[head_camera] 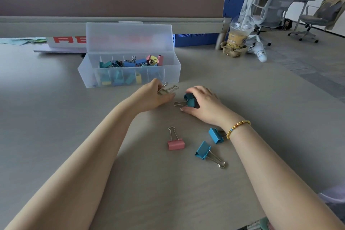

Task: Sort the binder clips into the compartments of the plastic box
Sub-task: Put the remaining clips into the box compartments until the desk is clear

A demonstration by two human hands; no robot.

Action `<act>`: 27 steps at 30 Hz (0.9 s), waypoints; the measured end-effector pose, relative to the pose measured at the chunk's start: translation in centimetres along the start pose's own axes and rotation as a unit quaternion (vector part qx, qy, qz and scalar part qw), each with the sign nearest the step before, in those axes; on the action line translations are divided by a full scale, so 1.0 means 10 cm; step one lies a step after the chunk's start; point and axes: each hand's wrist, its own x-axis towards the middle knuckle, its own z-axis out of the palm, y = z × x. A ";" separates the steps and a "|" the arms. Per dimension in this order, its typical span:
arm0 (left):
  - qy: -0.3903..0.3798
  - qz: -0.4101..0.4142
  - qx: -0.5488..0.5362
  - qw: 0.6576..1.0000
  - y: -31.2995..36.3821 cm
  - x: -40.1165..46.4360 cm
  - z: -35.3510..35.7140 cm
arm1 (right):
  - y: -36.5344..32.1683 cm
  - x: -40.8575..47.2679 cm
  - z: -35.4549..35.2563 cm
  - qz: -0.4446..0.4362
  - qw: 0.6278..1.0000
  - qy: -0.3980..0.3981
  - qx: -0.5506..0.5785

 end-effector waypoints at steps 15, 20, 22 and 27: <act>0.009 -0.048 -0.221 0.974 0.01 0.02 -0.07 | -0.06 0.00 -0.03 0.038 0.965 0.144 0.216; 0.062 -0.013 -0.210 0.976 0.13 0.21 -0.29 | -0.22 0.41 -0.31 0.138 0.891 0.167 0.398; 0.096 -0.010 -0.174 0.980 0.19 0.36 -0.43 | -0.30 0.71 -0.45 0.155 0.880 0.167 0.416; 0.135 -0.019 -0.110 0.985 0.24 0.71 -0.70 | -0.48 1.39 -0.52 0.149 0.933 0.103 0.311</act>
